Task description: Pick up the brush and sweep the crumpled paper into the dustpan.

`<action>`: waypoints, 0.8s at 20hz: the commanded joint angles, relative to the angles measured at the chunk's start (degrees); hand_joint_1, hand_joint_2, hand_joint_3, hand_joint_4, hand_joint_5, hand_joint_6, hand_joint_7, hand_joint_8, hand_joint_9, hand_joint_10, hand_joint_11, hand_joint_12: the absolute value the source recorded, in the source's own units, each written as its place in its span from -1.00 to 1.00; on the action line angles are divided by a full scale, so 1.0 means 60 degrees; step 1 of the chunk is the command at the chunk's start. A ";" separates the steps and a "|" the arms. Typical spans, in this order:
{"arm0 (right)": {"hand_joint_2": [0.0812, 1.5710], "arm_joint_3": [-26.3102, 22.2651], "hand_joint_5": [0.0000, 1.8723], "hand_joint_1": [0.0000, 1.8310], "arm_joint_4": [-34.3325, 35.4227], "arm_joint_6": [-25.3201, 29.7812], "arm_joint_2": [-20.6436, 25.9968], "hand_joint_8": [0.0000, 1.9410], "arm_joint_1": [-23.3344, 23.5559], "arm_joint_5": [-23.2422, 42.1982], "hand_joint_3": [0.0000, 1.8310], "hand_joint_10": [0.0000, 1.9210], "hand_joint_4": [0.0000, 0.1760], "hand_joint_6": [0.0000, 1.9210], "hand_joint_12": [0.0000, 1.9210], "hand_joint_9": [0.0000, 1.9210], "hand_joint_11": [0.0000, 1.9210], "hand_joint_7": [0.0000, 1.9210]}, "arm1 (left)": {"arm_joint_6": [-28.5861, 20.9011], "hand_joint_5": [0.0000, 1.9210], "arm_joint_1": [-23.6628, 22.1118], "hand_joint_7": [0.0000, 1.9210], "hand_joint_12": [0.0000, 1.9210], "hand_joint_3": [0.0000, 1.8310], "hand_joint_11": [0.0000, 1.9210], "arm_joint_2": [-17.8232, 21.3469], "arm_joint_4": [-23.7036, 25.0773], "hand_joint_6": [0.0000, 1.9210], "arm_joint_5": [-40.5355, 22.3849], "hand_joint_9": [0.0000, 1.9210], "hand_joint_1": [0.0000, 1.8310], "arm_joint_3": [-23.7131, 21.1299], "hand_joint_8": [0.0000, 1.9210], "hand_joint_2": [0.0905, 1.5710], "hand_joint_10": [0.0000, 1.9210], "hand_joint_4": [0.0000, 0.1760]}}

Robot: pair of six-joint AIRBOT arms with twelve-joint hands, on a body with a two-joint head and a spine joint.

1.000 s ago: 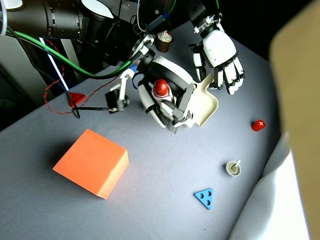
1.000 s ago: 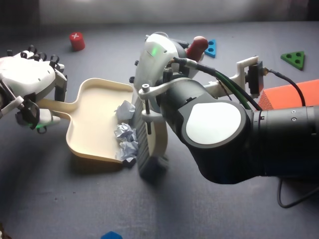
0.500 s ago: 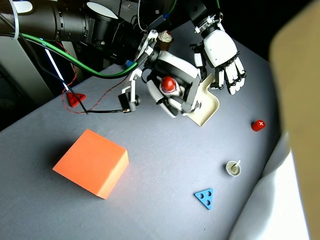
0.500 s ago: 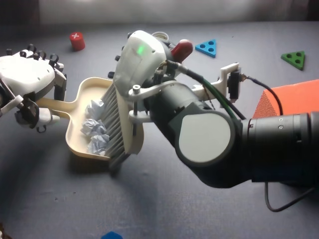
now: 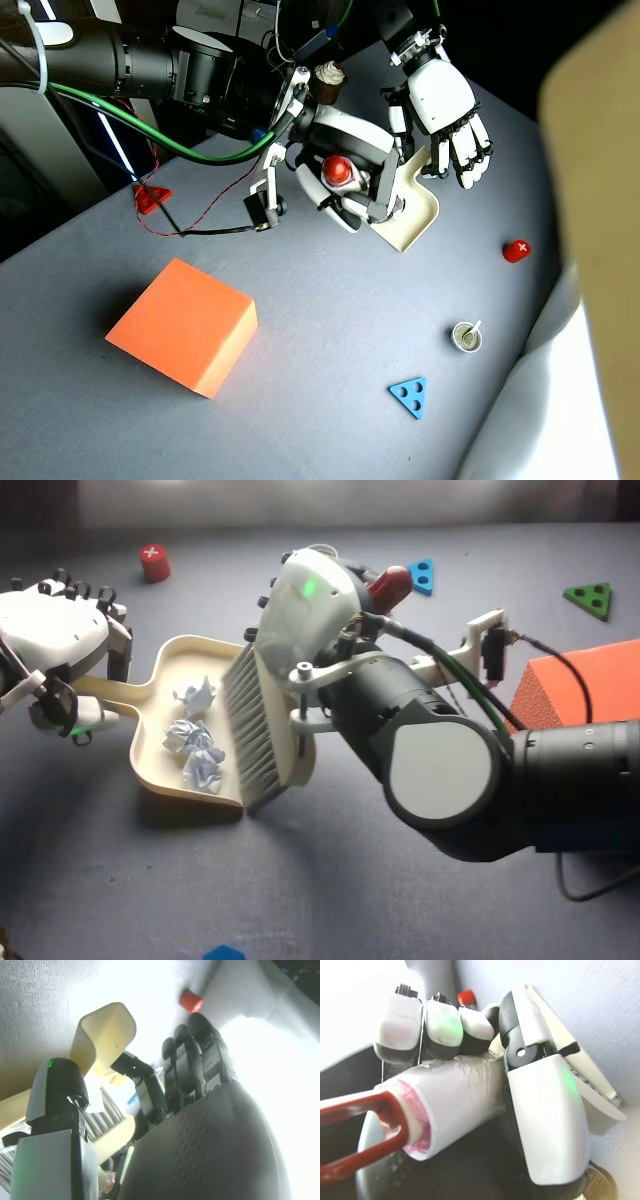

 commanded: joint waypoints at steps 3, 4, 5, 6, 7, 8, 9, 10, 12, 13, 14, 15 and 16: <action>0.65 -0.0215 -0.38 0.28 -0.0864 -0.0133 0.0287 1.00 0.0068 -0.0530 -1.00 1.00 -1.00 0.89 1.00 0.40 0.48 0.24 | 0.0050 -0.24 -0.0115 -0.72 -0.33 -1.00 -1.00 -0.0019 0.0254 0.42 -0.0909 -0.74 0.07 0.0082 -0.99 0.57 -0.99 -1.00; 0.65 -0.0219 -0.35 0.28 -0.0887 -0.0133 0.0295 1.00 0.0069 -0.0485 -1.00 1.00 -1.00 0.98 1.00 0.39 0.47 0.22 | 0.0050 -0.22 -0.0116 -0.71 -0.33 -1.00 -1.00 -0.0019 0.0246 0.40 -0.0910 -0.73 0.10 0.0084 -0.99 0.56 -0.99 -1.00; 0.64 -0.0207 -0.38 0.28 -0.0920 -0.0132 0.0292 1.00 0.0069 -0.0451 -1.00 1.00 -1.00 0.89 1.00 0.38 0.46 0.20 | 0.0050 -0.24 -0.0118 -0.72 -0.36 -1.00 -1.00 -0.0019 0.0246 0.42 -0.0909 -0.74 0.09 0.0086 -1.00 0.57 -1.00 -1.00; 0.66 -0.0153 -0.35 0.16 -0.0930 -0.0124 0.0229 1.00 0.0072 -0.0407 -1.00 1.00 -1.00 0.70 1.00 0.40 0.47 0.22 | 0.0050 -0.24 -0.0119 -0.72 -0.36 -1.00 -1.00 -0.0020 0.0230 0.42 -0.0909 -0.74 0.08 0.0087 -1.00 0.57 -1.00 -1.00; 0.66 -0.0101 -0.33 0.14 -0.0930 -0.0120 0.0163 1.00 0.0090 -0.0392 -1.00 1.00 -1.00 0.64 1.00 0.40 0.47 0.23 | 0.0050 -0.24 -0.0117 -0.73 -0.37 -1.00 -1.00 -0.0020 0.0212 0.41 -0.0909 -0.75 0.09 0.0087 -1.00 0.57 -1.00 -1.00; 0.65 -0.0058 -0.32 0.15 -0.0930 -0.0118 0.0119 1.00 0.0111 -0.0360 -1.00 1.00 -1.00 0.60 1.00 0.40 0.47 0.23 | 0.0050 -0.23 -0.0116 -0.75 -0.37 -1.00 -1.00 -0.0020 0.0202 0.41 -0.0908 -0.76 0.10 0.0090 -1.00 0.57 -1.00 -1.00; 0.65 0.0000 -0.32 0.15 -0.0966 0.0042 0.0056 1.00 0.0146 -0.0335 -1.00 1.00 -1.00 0.59 1.00 0.40 0.47 0.22 | 0.0050 -0.22 -0.0115 -0.75 -0.37 -1.00 -1.00 -0.0023 0.0192 0.40 -0.0902 -0.77 0.10 0.0094 -1.00 0.56 -1.00 -1.00; 0.66 0.0048 -0.33 0.14 -0.1161 0.0474 0.0005 1.00 0.0175 -0.0335 -1.00 1.00 -1.00 0.61 1.00 0.40 0.46 0.21 | 0.0050 -0.21 -0.0113 -0.74 -0.36 -1.00 -1.00 -0.0030 0.0180 0.37 -0.0894 -0.76 0.12 0.0097 -1.00 0.55 -1.00 -1.00; 0.64 0.0083 -0.37 0.27 -0.1693 0.1280 -0.0031 1.00 0.0195 -0.0364 -1.00 1.00 -1.00 0.88 1.00 0.39 0.46 0.21 | 0.0050 -0.20 -0.0110 -0.74 -0.35 -1.00 -1.00 -0.0050 0.0170 0.36 -0.0861 -0.76 0.11 0.0110 -1.00 0.54 -1.00 -1.00; 0.65 0.0084 -0.37 0.28 -0.1872 0.1635 -0.0043 1.00 0.0200 -0.0419 -1.00 1.00 -1.00 0.98 1.00 0.41 0.47 0.23 | 0.0050 -0.20 -0.0102 -0.74 -0.36 -1.00 -1.00 -0.0058 0.0149 0.36 -0.0858 -0.75 0.11 0.0110 -1.00 0.54 -1.00 -1.00; 0.65 0.0077 -0.30 0.29 -0.1897 0.1787 -0.0051 1.00 0.0206 -0.0486 -1.00 1.00 -1.00 1.00 1.00 0.42 0.48 0.25 | 0.0050 -0.20 -0.0097 -0.74 -0.36 -1.00 -1.00 -0.0071 0.0126 0.36 -0.0859 -0.76 0.11 0.0110 -1.00 0.54 -1.00 -1.00; 0.64 0.0060 -0.27 0.30 -0.1887 0.1787 -0.0050 1.00 0.0202 -0.0497 -1.00 1.00 -1.00 1.00 1.00 0.42 0.49 0.26 | 0.0050 -0.20 -0.0096 -0.73 -0.32 -1.00 -1.00 -0.0079 0.0116 0.37 -0.0863 -0.75 0.10 0.0113 -1.00 0.54 -1.00 -1.00; 0.65 0.0029 -0.26 0.29 -0.1878 0.1776 -0.0021 1.00 0.0174 -0.0497 -1.00 1.00 -1.00 1.00 1.00 0.43 0.50 0.27 | 0.0050 -0.21 -0.0095 -0.74 -0.34 -1.00 -1.00 -0.0082 0.0110 0.38 -0.0863 -0.76 0.09 0.0112 -1.00 0.55 -1.00 -1.00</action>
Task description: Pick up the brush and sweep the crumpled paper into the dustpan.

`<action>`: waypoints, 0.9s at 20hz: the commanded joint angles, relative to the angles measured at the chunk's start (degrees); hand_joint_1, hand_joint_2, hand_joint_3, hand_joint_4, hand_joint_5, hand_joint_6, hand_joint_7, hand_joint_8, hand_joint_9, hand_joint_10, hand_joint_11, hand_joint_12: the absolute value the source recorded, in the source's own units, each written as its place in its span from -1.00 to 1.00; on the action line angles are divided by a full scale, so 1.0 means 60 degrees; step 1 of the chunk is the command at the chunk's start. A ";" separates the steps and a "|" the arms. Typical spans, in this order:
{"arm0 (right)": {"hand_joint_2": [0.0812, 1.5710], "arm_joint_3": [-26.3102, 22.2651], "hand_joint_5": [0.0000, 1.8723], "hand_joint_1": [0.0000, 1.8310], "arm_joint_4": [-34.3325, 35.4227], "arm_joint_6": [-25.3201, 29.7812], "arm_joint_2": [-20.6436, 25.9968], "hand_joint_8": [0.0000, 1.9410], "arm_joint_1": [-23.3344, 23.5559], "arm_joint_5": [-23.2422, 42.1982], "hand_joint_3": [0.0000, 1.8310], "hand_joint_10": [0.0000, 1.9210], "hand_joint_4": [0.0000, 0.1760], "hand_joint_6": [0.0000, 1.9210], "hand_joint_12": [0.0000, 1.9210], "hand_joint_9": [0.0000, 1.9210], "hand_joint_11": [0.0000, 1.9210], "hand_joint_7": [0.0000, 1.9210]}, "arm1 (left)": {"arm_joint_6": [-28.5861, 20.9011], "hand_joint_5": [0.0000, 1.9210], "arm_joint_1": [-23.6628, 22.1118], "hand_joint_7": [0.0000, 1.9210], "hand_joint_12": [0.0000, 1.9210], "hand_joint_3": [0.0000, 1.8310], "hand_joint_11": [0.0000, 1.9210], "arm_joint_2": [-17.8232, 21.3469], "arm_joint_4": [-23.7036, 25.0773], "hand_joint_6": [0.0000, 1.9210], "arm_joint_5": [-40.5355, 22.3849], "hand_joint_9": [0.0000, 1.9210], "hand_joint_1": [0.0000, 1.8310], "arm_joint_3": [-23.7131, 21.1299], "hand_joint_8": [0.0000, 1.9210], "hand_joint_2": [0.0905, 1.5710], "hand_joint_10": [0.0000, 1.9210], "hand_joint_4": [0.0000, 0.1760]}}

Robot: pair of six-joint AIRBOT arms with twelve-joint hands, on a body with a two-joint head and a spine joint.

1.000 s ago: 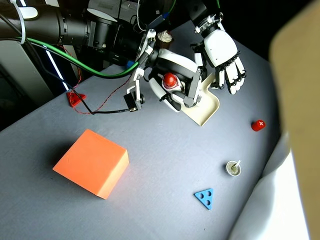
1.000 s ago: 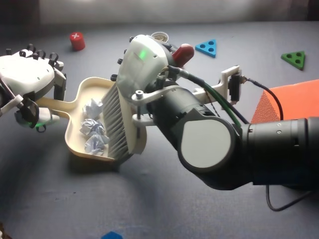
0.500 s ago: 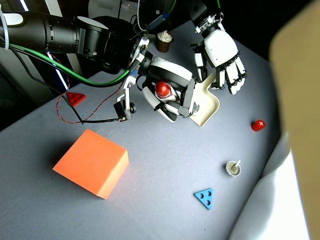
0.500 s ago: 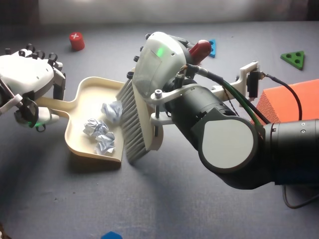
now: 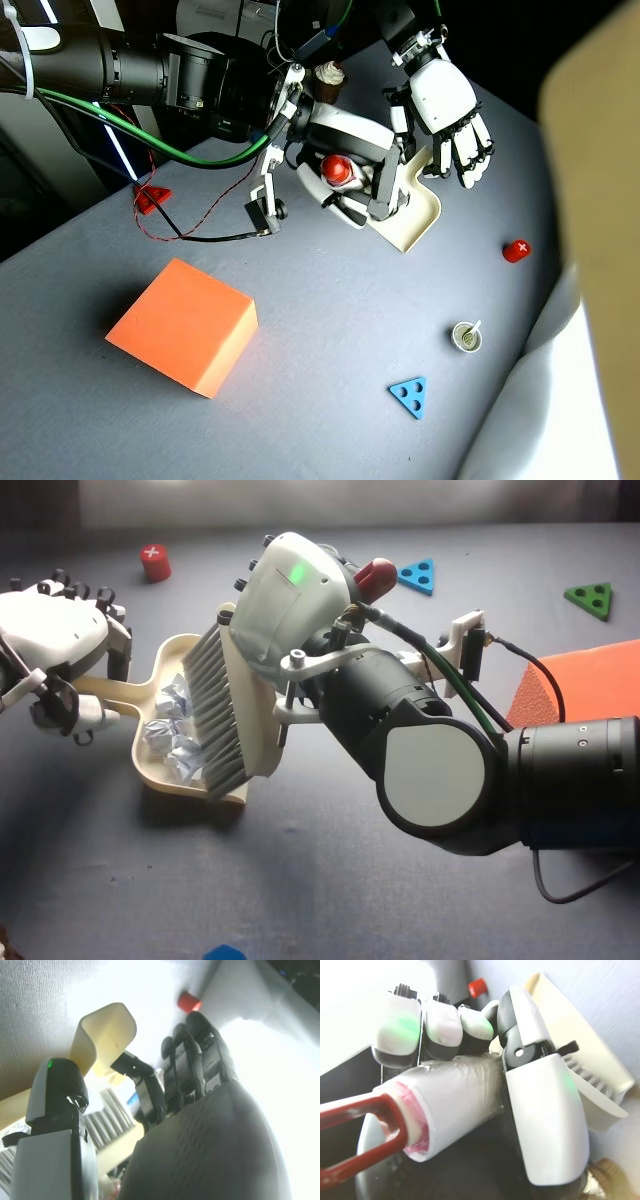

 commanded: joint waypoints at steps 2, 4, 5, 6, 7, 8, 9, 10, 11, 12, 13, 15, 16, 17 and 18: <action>0.66 -0.0124 -0.33 0.17 -0.0746 -0.0174 0.0219 1.00 0.0042 -0.0661 -1.00 1.00 -1.00 0.70 1.00 0.42 0.50 0.24 | 0.0050 -0.23 -0.0091 -0.75 -0.38 -1.00 -1.00 -0.0033 0.0247 0.40 -0.0866 -0.77 0.08 0.0057 -1.00 0.56 -1.00 -0.99; 0.65 -0.0208 -0.32 0.15 -0.0637 -0.0305 0.0353 1.00 -0.0041 -0.0660 -1.00 1.00 -1.00 0.58 1.00 0.41 0.48 0.22 | 0.0050 -0.22 -0.0090 -0.74 -0.39 -1.00 -1.00 -0.0040 0.0238 0.39 -0.0864 -0.77 0.10 0.0051 -1.00 0.56 -1.00 -1.00; 0.66 -0.0265 -0.33 0.14 -0.0599 -0.0390 0.0438 1.00 -0.0090 -0.0659 -1.00 1.00 -1.00 0.60 1.00 0.40 0.47 0.21 | 0.0050 -0.23 -0.0090 -0.73 -0.36 -1.00 -1.00 -0.0045 0.0236 0.40 -0.0862 -0.75 0.08 0.0047 -1.00 0.56 -1.00 -1.00; 0.66 -0.0342 -0.34 0.14 -0.0597 -0.0446 0.0524 1.00 -0.0133 -0.0659 -1.00 1.00 -1.00 0.62 1.00 0.38 0.44 0.20 | 0.0050 -0.23 -0.0089 -0.74 -0.36 -1.00 -1.00 -0.0045 0.0231 0.40 -0.0858 -0.76 0.09 0.0036 -1.00 0.56 -1.00 -1.00; 0.66 -0.0381 -0.34 0.14 -0.0597 -0.0471 0.0578 1.00 -0.0142 -0.0657 -1.00 1.00 -1.00 0.61 1.00 0.38 0.45 0.20 | 0.0050 -0.24 -0.0087 -0.75 -0.39 -1.00 -1.00 -0.0045 0.0217 0.41 -0.0858 -0.77 0.09 0.0030 -1.00 0.57 -1.00 -1.00; 0.66 -0.0423 -0.34 0.13 -0.0597 -0.0494 0.0642 1.00 -0.0146 -0.0657 -1.00 1.00 -1.00 0.62 1.00 0.39 0.45 0.20 | 0.0050 -0.24 -0.0087 -0.74 -0.39 -1.00 -1.00 -0.0044 0.0213 0.41 -0.0859 -0.76 0.10 0.0025 -1.00 0.57 -1.00 -1.00; 0.68 -0.0459 -0.35 0.13 -0.0597 -0.0517 0.0713 1.00 -0.0152 -0.0657 -1.00 1.00 -1.00 0.64 1.00 0.39 0.47 0.19 | 0.0050 -0.24 -0.0088 -0.74 -0.39 -1.00 -1.00 -0.0044 0.0204 0.41 -0.0864 -0.76 0.10 0.0023 -1.00 0.57 -1.00 -1.00; 0.66 -0.0473 -0.33 0.14 -0.0597 -0.0522 0.0748 1.00 -0.0153 -0.0657 -1.00 1.00 -1.00 0.60 1.00 0.41 0.48 0.20 | 0.0050 -0.24 -0.0088 -0.76 -0.42 -1.00 -1.00 -0.0044 0.0196 0.42 -0.0867 -0.78 0.10 0.0022 -1.00 0.57 -1.00 -1.00; 0.64 -0.0488 -0.31 0.15 -0.0597 -0.0534 0.0804 1.00 -0.0153 -0.0657 -1.00 1.00 -1.00 0.55 1.00 0.43 0.50 0.23 | 0.0050 -0.22 -0.0088 -0.76 -0.42 -1.00 -1.00 -0.0043 0.0187 0.39 -0.0871 -0.78 0.12 0.0022 -1.00 0.56 -1.00 -1.00; 0.65 -0.0504 -0.32 0.15 -0.0597 -0.0555 0.0852 1.00 -0.0153 -0.0657 -1.00 1.00 -1.00 0.56 1.00 0.45 0.51 0.26 | 0.0050 -0.22 -0.0089 -0.76 -0.44 -1.00 -1.00 -0.0043 0.0176 0.39 -0.0876 -0.78 0.09 0.0023 -1.00 0.56 -1.00 -1.00; 0.67 -0.0536 -0.35 0.13 -0.0597 -0.0559 0.0930 1.00 -0.0154 -0.0658 -0.99 1.00 -1.00 0.63 1.00 0.43 0.49 0.25 | 0.0050 -0.20 -0.0089 -0.76 -0.40 -1.00 -1.00 -0.0042 0.0142 0.36 -0.0889 -0.77 0.10 0.0017 -1.00 0.54 -0.99 -1.00; 0.63 -0.0638 -0.33 0.31 -0.0598 -0.0579 0.1117 1.00 -0.0172 -0.0659 -1.00 1.00 -1.00 0.93 1.00 0.41 0.51 0.23 | 0.0050 -0.20 -0.0088 -0.76 -0.38 -1.00 -1.00 -0.0043 0.0133 0.36 -0.0890 -0.77 0.11 0.0013 -1.00 0.54 -1.00 -1.00; 0.62 -0.0688 -0.24 0.31 -0.0600 -0.0556 0.1213 1.00 -0.0175 -0.0684 -1.00 1.00 -1.00 0.99 1.00 0.40 0.50 0.22 | 0.0050 -0.20 -0.0088 -0.75 -0.38 -1.00 -1.00 -0.0044 0.0130 0.36 -0.0893 -0.77 0.11 0.0008 -1.00 0.54 -1.00 -1.00; 0.61 -0.0763 -0.13 0.32 -0.0601 -0.0413 0.1357 1.00 -0.0175 -0.0766 -1.00 1.00 -1.00 1.00 1.00 0.38 0.51 0.20 | 0.0050 -0.21 -0.0088 -0.76 -0.42 -1.00 -1.00 -0.0049 0.0130 0.37 -0.0895 -0.79 0.11 0.0005 -1.00 0.54 -1.00 -1.00; 0.62 -0.0806 -0.11 0.30 -0.0609 -0.0314 0.1460 1.00 -0.0175 -0.0786 -1.00 1.00 -1.00 1.00 1.00 0.34 0.48 0.17 | 0.0050 -0.21 -0.0088 -0.76 -0.44 -1.00 -1.00 -0.0050 0.0130 0.38 -0.0895 -0.79 0.11 0.0001 -1.00 0.55 -1.00 -1.00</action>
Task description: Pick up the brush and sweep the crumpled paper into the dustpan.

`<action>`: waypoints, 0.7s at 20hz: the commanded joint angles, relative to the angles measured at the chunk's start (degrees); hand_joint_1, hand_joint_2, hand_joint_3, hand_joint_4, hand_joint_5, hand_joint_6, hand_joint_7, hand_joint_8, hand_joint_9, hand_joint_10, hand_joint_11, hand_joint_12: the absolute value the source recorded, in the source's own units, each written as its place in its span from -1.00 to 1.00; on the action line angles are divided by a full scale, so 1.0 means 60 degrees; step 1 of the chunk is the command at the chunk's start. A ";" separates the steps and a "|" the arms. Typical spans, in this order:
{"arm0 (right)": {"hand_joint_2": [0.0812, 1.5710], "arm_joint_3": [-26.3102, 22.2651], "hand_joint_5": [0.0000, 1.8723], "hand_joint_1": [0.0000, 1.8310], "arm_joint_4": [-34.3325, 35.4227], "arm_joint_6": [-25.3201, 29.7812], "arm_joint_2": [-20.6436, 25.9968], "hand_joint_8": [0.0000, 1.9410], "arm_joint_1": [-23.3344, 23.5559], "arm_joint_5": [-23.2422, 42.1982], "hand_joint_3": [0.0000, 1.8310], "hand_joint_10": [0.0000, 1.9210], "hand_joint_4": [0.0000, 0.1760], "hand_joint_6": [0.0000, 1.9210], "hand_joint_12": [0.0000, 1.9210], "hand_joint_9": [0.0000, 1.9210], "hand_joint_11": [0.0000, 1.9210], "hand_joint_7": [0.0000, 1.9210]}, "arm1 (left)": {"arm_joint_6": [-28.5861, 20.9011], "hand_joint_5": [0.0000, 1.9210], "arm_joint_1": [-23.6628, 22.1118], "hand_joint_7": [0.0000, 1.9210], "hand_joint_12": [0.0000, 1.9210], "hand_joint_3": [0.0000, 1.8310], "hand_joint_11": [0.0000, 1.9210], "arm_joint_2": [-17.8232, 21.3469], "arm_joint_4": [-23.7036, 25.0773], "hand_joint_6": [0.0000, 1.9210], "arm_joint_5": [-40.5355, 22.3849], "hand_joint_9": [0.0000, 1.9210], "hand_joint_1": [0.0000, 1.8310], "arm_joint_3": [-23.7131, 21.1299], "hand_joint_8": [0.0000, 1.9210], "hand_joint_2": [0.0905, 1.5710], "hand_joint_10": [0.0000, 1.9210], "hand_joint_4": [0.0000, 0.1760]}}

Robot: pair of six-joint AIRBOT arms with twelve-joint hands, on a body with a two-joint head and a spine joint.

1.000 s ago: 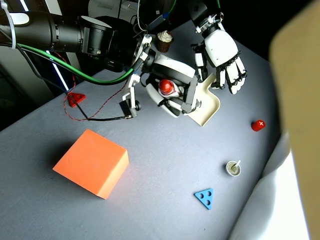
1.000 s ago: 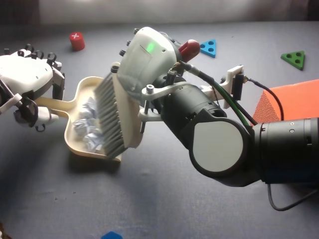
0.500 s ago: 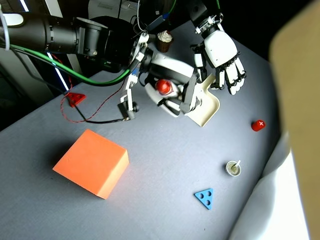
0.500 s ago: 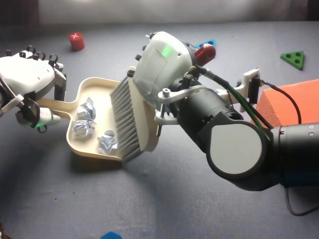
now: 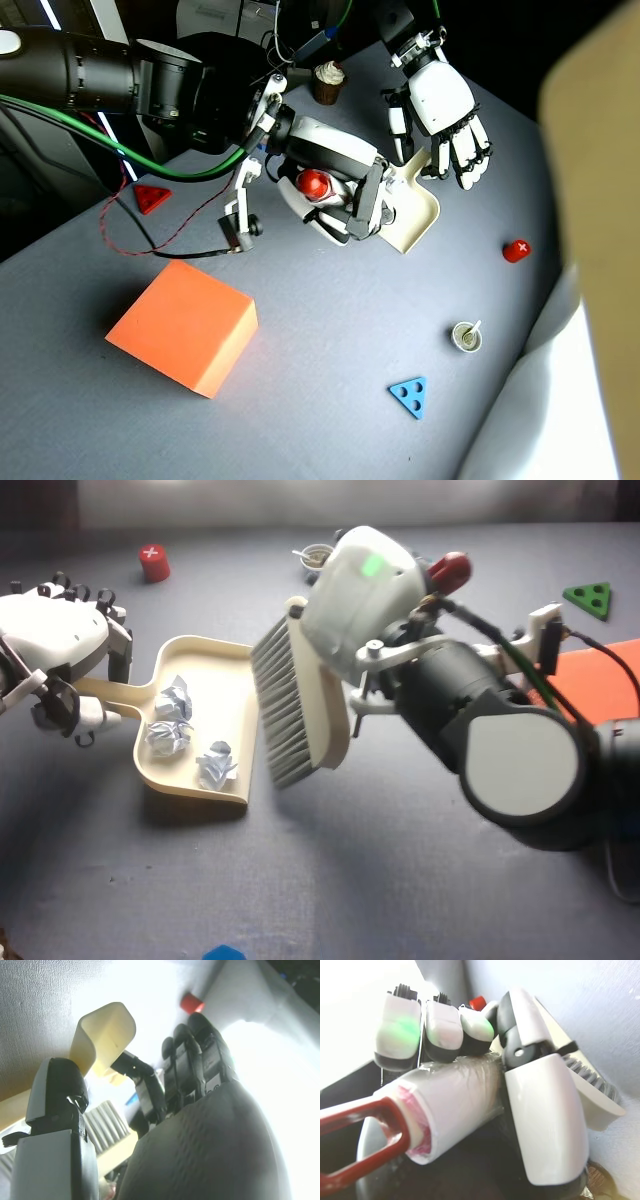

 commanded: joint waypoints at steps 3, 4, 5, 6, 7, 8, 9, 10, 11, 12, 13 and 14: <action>0.63 -0.0263 -0.07 0.30 -0.0945 0.0122 0.0564 1.00 -0.0017 -0.0864 -1.00 1.00 -1.00 1.00 1.00 0.32 0.48 0.17 | 0.0050 -0.20 -0.0091 -0.75 -0.44 -1.00 -1.00 -0.0034 0.0254 0.36 -0.0953 -0.78 0.12 0.0007 -1.00 0.54 -1.00 -1.00; 0.63 -0.0422 -0.09 0.30 -0.0967 0.0166 0.0814 1.00 -0.0083 -0.0869 -1.00 1.00 -1.00 1.00 1.00 0.30 0.47 0.15 | 0.0050 -0.19 -0.0095 -0.74 -0.39 -1.00 -1.00 -0.0026 0.0254 0.35 -0.0959 -0.76 0.13 0.0007 -1.00 0.54 -0.99 -1.00; 0.63 -0.0613 -0.09 0.30 -0.1018 0.0325 0.1073 1.00 -0.0182 -0.0869 -1.00 1.00 -1.00 1.00 1.00 0.29 0.46 0.15 | 0.0050 -0.21 -0.0101 -0.75 -0.42 -1.00 -1.00 -0.0024 0.0254 0.37 -0.0960 -0.77 0.11 0.0007 -1.00 0.54 -1.00 -1.00; 0.62 -0.0859 -0.09 0.30 -0.1381 0.0844 0.1389 1.00 -0.0343 -0.0869 -1.00 1.00 -1.00 1.00 1.00 0.30 0.46 0.17 | 0.0050 -0.21 -0.0108 -0.74 -0.43 -1.00 -1.00 -0.0023 0.0255 0.37 -0.0965 -0.76 0.11 0.0008 -1.00 0.54 -1.00 -1.00; 0.63 -0.1174 -0.08 0.30 -0.1850 0.1459 0.1806 1.00 -0.0475 -0.0918 -1.00 1.00 -1.00 1.00 1.00 0.31 0.47 0.17 | 0.0050 -0.21 -0.0109 -0.74 -0.43 -1.00 -1.00 -0.0017 0.0255 0.37 -0.0974 -0.77 0.12 0.0005 -1.00 0.54 -1.00 -1.00; 0.63 -0.1380 -0.06 0.31 -0.2028 0.1793 0.2010 1.00 -0.0478 -0.1076 -1.00 1.00 -1.00 1.00 1.00 0.31 0.47 0.18 | 0.0050 -0.21 -0.0109 -0.75 -0.43 -1.00 -1.00 -0.0005 0.0255 0.36 -0.0977 -0.78 0.12 -0.0003 -1.00 0.54 -1.00 -1.00; 0.64 -0.1581 -0.05 0.30 -0.2077 0.2006 0.2363 1.00 -0.0687 -0.1231 -1.00 1.00 -1.00 1.00 1.00 0.28 0.46 0.16 | 0.0050 -0.21 -0.0108 -0.76 -0.45 -1.00 -1.00 0.0009 0.0255 0.37 -0.0982 -0.80 0.12 -0.0009 -1.00 0.55 -1.00 -1.00; 0.65 -0.1771 -0.06 0.29 -0.2063 0.2206 0.2666 1.00 -0.0817 -0.1342 -1.00 1.00 -1.00 1.00 1.00 0.27 0.44 0.14 | 0.0050 -0.19 -0.0108 -0.76 -0.43 -1.00 -1.00 0.0014 0.0255 0.34 -0.1002 -0.79 0.13 -0.0011 -1.00 0.53 -1.00 -1.00; 0.64 -0.1898 -0.07 0.27 -0.2061 0.2313 0.2880 1.00 -0.0906 -0.1431 -1.00 1.00 -1.00 1.00 1.00 0.26 0.44 0.14 | 0.0050 -0.17 -0.0109 -0.73 -0.38 -1.00 -1.00 0.0021 0.0254 0.31 -0.1013 -0.77 0.15 -0.0015 -0.99 0.52 -0.99 -1.00; 0.64 -0.2044 -0.08 0.27 -0.2042 0.2419 0.3117 1.00 -0.0994 -0.1513 -1.00 1.00 -1.00 1.00 1.00 0.26 0.44 0.14 | 0.0050 -0.16 -0.0109 -0.73 -0.36 -1.00 -1.00 0.0036 0.0243 0.30 -0.1021 -0.76 0.15 -0.0024 -0.99 0.51 -0.99 -1.00; 0.65 -0.2207 -0.14 0.27 -0.1921 0.2490 0.3340 1.00 -0.1064 -0.1606 -1.00 1.00 -1.00 1.00 1.00 0.26 0.43 0.12 | 0.0050 -0.18 -0.0109 -0.74 -0.40 -1.00 -1.00 0.0043 0.0232 0.33 -0.1027 -0.77 0.13 -0.0027 -1.00 0.53 -1.00 -1.00; 0.65 -0.2488 -0.11 0.27 -0.1662 0.2551 0.3676 1.00 -0.1091 -0.1743 -1.00 1.00 -1.00 1.00 1.00 0.26 0.43 0.12 | 0.0050 -0.21 -0.0122 -0.74 -0.47 -1.00 -1.00 0.0043 0.0221 0.37 -0.1058 -0.80 0.11 -0.0032 -1.00 0.54 -0.99 -1.00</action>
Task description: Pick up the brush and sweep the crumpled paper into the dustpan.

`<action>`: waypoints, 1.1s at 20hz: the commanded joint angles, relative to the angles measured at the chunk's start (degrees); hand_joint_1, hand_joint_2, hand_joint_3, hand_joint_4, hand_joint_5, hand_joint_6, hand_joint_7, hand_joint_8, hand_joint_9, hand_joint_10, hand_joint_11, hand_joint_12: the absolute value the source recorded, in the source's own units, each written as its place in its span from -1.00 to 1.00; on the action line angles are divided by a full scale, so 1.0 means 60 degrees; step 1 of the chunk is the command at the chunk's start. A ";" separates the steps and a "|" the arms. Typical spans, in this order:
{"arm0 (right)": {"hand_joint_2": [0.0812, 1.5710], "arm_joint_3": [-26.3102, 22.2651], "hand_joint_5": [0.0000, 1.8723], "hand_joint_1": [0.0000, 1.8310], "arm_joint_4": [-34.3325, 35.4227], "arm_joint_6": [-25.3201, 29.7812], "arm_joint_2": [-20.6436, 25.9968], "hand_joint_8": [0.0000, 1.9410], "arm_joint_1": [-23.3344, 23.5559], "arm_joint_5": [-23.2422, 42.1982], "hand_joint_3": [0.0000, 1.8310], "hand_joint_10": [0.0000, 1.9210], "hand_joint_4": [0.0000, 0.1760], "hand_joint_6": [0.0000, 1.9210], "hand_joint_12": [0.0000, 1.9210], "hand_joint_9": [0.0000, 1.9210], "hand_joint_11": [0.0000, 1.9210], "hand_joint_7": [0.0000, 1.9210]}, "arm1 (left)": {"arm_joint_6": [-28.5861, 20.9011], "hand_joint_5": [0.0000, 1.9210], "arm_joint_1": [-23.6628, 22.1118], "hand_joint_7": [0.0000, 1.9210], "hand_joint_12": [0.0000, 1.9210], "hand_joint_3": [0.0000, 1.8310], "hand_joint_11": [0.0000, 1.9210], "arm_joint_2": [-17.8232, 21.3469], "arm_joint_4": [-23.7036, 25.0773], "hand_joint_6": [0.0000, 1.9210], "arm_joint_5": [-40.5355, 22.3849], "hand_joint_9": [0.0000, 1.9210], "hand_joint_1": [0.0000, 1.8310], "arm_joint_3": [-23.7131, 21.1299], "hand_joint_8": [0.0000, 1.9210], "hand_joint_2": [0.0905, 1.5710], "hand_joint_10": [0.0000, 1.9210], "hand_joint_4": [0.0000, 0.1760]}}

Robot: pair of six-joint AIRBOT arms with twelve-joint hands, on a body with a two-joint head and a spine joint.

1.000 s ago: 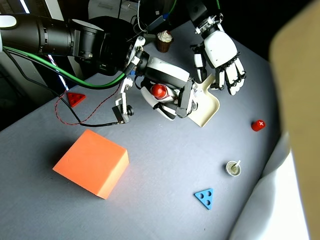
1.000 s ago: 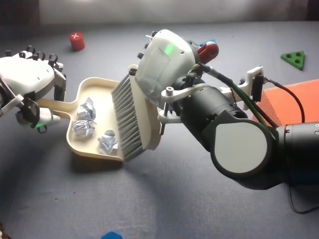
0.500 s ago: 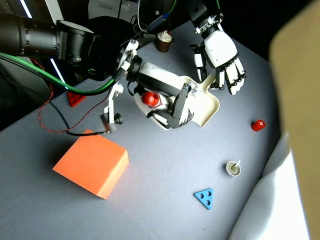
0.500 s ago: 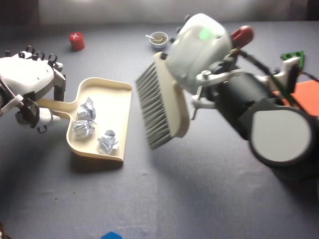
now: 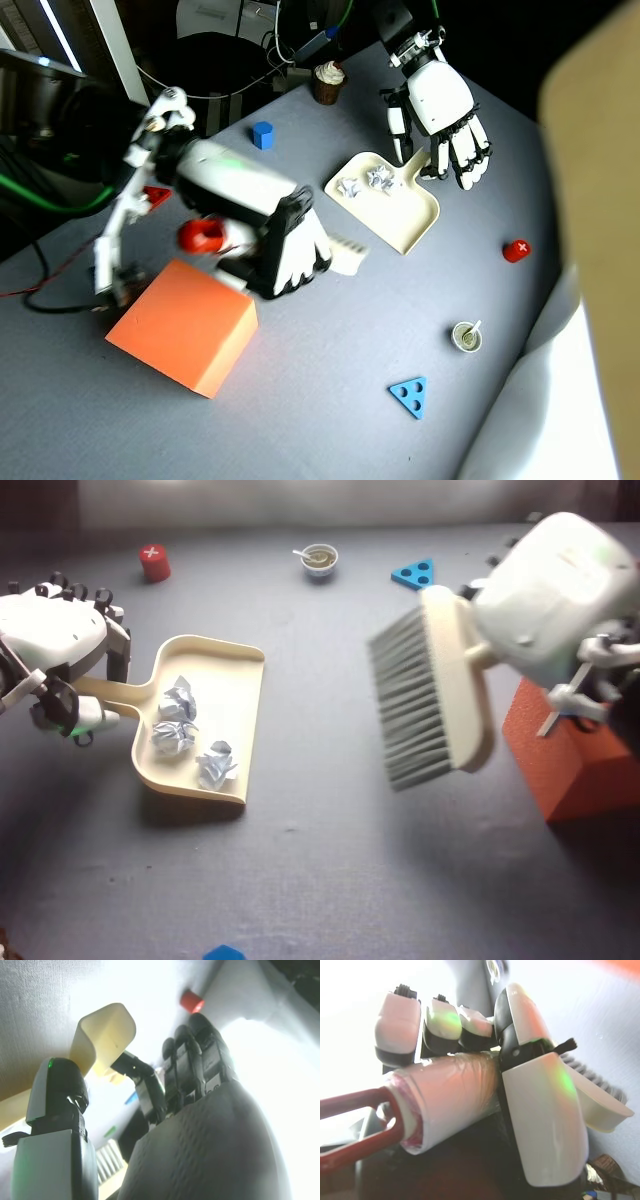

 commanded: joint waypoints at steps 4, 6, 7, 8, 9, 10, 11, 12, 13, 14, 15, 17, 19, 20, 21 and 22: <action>0.63 -0.0592 -0.04 0.28 -0.0648 -0.0012 0.0442 1.00 0.0059 -0.1616 -1.00 1.00 -1.00 1.00 1.00 0.32 0.47 0.19 | 0.0047 -0.34 -0.0134 -0.76 -0.41 -1.00 -1.00 0.0036 0.0327 -0.80 -0.0915 -0.78 0.03 -0.0008 -1.00 0.49 -0.99 -1.00; 0.63 -0.0724 -0.08 0.29 -0.0648 -0.0066 0.0475 1.00 0.0016 -0.1714 -1.00 1.00 -1.00 1.00 1.00 0.35 0.50 0.21 | 0.0047 -0.38 -0.0132 -0.75 -0.29 -1.00 -1.00 0.0049 0.0324 -0.99 -0.0915 -0.75 -0.01 -0.0021 -1.00 0.46 -1.00 -0.60; 0.64 -0.0724 -0.12 0.28 -0.0648 -0.0065 0.0463 1.00 -0.0090 -0.1759 -1.00 1.00 -1.00 1.00 1.00 0.34 0.50 0.20 | 0.0047 -0.47 -0.0131 -0.73 -0.31 -1.00 -1.00 0.0052 0.0321 -1.00 -0.0918 -0.74 0.00 -0.0022 -1.00 0.42 -1.00 -0.46; 0.64 -0.0714 -0.12 0.28 -0.0648 -0.0057 0.0440 1.00 -0.0219 -0.1826 -1.00 1.00 -1.00 1.00 1.00 0.31 0.48 0.17 | 0.0047 -0.54 -0.0133 -0.73 -0.33 -1.00 -1.00 0.0052 0.0321 -1.00 -0.0918 -0.75 0.02 -0.0021 -1.00 0.34 -1.00 -0.31; 0.64 -0.0679 -0.12 0.27 -0.0687 -0.0051 0.0402 1.00 -0.0308 -0.1827 -1.00 1.00 -1.00 1.00 1.00 0.30 0.47 0.16 | 0.0047 -0.58 -0.0134 -0.73 -0.37 -1.00 -1.00 0.0052 0.0320 -1.00 -0.0923 -0.75 0.04 -0.0025 -1.00 0.29 -1.00 -0.17; 0.62 -0.0634 -0.12 0.25 -0.0723 -0.0050 0.0366 1.00 -0.0375 -0.1827 -1.00 1.00 -1.00 1.00 1.00 0.31 0.48 0.16 | 0.0047 -0.61 -0.0134 -0.75 -0.40 -1.00 -1.00 0.0052 0.0318 -1.00 -0.0929 -0.76 0.06 -0.0027 -1.00 0.24 -1.00 -0.09; 0.59 -0.0595 -0.14 0.22 -0.0707 -0.0020 0.0334 1.00 -0.0467 -0.1827 -1.00 1.00 -1.00 0.83 1.00 0.29 0.47 0.15 | 0.0047 -0.63 -0.0141 -0.76 -0.40 -1.00 -1.00 0.0052 0.0318 -1.00 -0.0937 -0.76 0.04 -0.0032 -1.00 0.22 -1.00 -0.03; 0.53 -0.0590 -0.10 0.08 -0.0707 -0.0013 0.0319 1.00 -0.0532 -0.1827 -1.00 1.00 -1.00 0.97 1.00 0.27 0.44 0.15 | 0.0047 -0.64 -0.0145 -0.77 -0.38 -1.00 -1.00 0.0052 0.0318 -1.00 -0.0946 -0.75 0.05 -0.0036 -1.00 0.20 -1.00 -0.01; 0.49 -0.0592 -0.06 -0.04 -0.0707 -0.0009 0.0286 1.00 -0.0621 -0.1826 -1.00 1.00 -1.00 0.99 1.00 0.23 0.40 0.13 | 0.0047 -0.68 -0.0148 -0.77 -0.34 -1.00 -1.00 0.0062 0.0318 -1.00 -0.0955 -0.74 0.01 -0.0044 -1.00 0.20 -1.00 0.04; 0.41 -0.0600 -0.04 -0.14 -0.0707 -0.0009 0.0261 1.00 -0.0683 -0.1826 -1.00 1.00 -1.00 1.00 1.00 0.18 0.34 0.10 | 0.0047 -0.69 -0.0152 -0.79 -0.33 -1.00 -1.00 0.0083 0.0320 -1.00 -0.0970 -0.75 0.01 -0.0058 -1.00 0.20 -1.00 0.06; 0.35 -0.0620 -0.03 -0.18 -0.0707 -0.0009 0.0217 1.00 -0.0799 -0.1826 -1.00 1.00 -1.00 1.00 1.00 0.16 0.30 0.09 | 0.0051 -0.69 -0.0176 -0.79 -0.33 -1.00 -1.00 0.0132 0.0327 -1.00 -0.0975 -0.75 0.02 -0.0082 -1.00 0.19 -1.00 0.04; 0.25 -0.0642 -0.06 -0.23 -0.0776 -0.0008 0.0148 1.00 -0.1012 -0.1825 -1.00 1.00 -1.00 1.00 1.00 0.13 0.24 0.06 | 0.0202 -0.67 -0.0371 -0.77 -0.34 -1.00 -1.00 0.0217 0.0293 -0.99 -0.0933 -0.74 0.04 -0.0115 -1.00 0.18 -1.00 0.00; 0.18 -0.0642 -0.21 -0.39 -0.0791 -0.0008 0.0105 1.00 -0.1125 -0.1826 -1.00 1.00 -1.00 1.00 1.00 -0.03 -0.05 -0.08 | 0.0515 -0.65 -0.0701 -0.76 -0.34 -1.00 -1.00 0.0324 0.0239 -0.99 -0.0649 -0.74 -0.02 -0.0131 -0.99 0.20 -1.00 0.11; 0.19 -0.0642 -0.36 -0.49 -0.0791 -0.0008 0.0088 0.92 -0.1147 -0.1826 -1.00 1.00 -1.00 0.87 1.00 -0.25 -0.35 -0.24 | 0.0647 -0.66 -0.0852 -0.77 -0.37 -0.99 -1.00 0.0390 0.0239 -1.00 -0.0477 -0.75 -0.06 -0.0140 -1.00 0.23 -1.00 0.17; 0.19 -0.0651 -0.35 -0.51 -0.0787 -0.0008 0.0076 0.69 -0.1161 -0.1826 -1.00 0.90 -1.00 0.51 1.00 -0.35 -0.49 -0.29 | 0.0774 -0.66 -0.1055 -0.77 -0.37 -0.99 -1.00 0.0478 0.0247 -1.00 -0.0262 -0.75 -0.08 -0.0156 -1.00 0.24 -1.00 0.20; 0.17 -0.0677 -0.28 -0.50 -0.0764 -0.0008 0.0075 0.42 -0.1164 -0.1824 -1.00 0.70 -1.00 0.09 0.91 -0.37 -0.52 -0.28 | 0.0939 -0.66 -0.1292 -0.77 -0.37 -0.99 -1.00 0.0606 0.0251 -1.00 -0.0007 -0.74 -0.07 -0.0202 -1.00 0.25 -1.00 0.15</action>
